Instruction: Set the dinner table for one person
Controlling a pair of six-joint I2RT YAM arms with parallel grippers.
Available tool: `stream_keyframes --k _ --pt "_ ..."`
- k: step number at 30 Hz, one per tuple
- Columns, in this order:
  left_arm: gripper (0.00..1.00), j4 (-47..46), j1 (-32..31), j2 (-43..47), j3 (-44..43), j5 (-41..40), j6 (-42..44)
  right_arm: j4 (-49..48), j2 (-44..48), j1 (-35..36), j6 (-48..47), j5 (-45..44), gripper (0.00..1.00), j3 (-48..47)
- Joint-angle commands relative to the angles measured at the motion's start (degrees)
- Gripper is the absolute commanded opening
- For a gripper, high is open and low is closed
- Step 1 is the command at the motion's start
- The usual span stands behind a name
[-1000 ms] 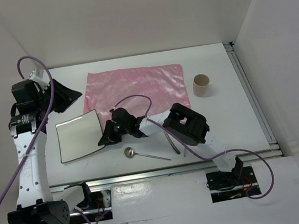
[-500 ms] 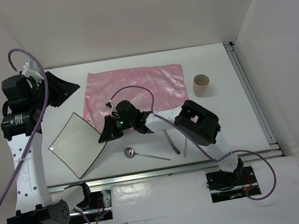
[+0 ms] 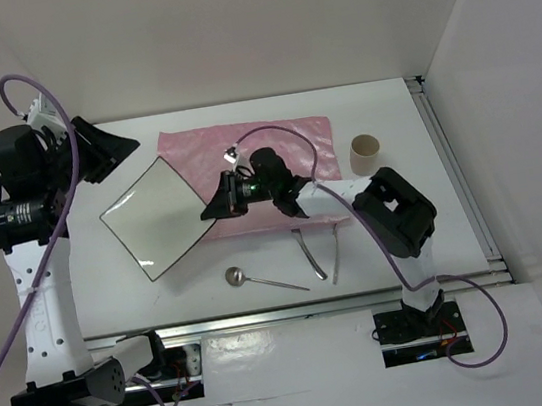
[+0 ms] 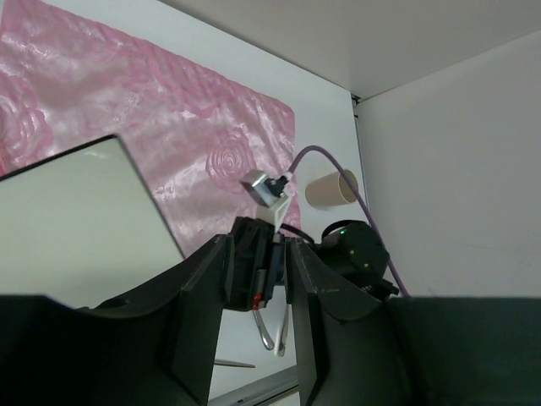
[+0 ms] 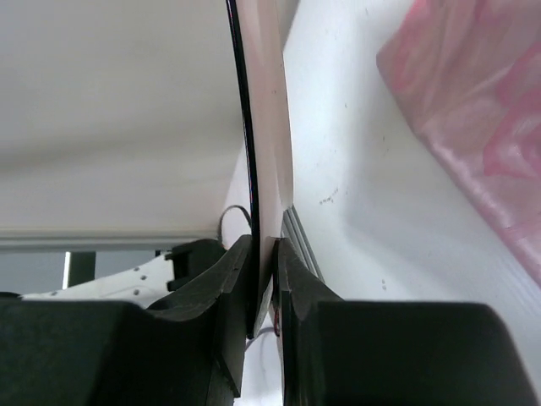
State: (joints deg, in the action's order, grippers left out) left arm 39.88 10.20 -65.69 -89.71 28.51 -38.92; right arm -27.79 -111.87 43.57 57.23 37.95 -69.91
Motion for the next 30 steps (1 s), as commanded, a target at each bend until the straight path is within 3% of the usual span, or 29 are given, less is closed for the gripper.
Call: stream_keyframes --k 1,9,12,22,30 --pt "0.47 -1.47 0.26 -0.23 -0.29 1.9 0.77 -18.6 8.77 -2.77 4.81 3.8 0.0 1.16" --pt "0.47 -0.94 1.32 -1.37 -0.47 2.68 1.39 -13.44 13.79 -11.57 6.66 -5.07 0.0 7.24" --pt "0.47 -2.17 1.32 -1.89 2.07 3.91 1.39 -16.32 13.18 -15.17 8.94 -5.69 0.0 9.87" --pt "0.47 -2.79 1.32 -1.9 5.78 3.92 2.0 -21.69 7.47 -23.62 13.6 -5.08 0.0 13.13" --pt "0.47 -3.32 1.32 -1.9 7.88 4.45 2.0 -28.1 0.0 -26.61 16.95 1.5 0.0 13.04"
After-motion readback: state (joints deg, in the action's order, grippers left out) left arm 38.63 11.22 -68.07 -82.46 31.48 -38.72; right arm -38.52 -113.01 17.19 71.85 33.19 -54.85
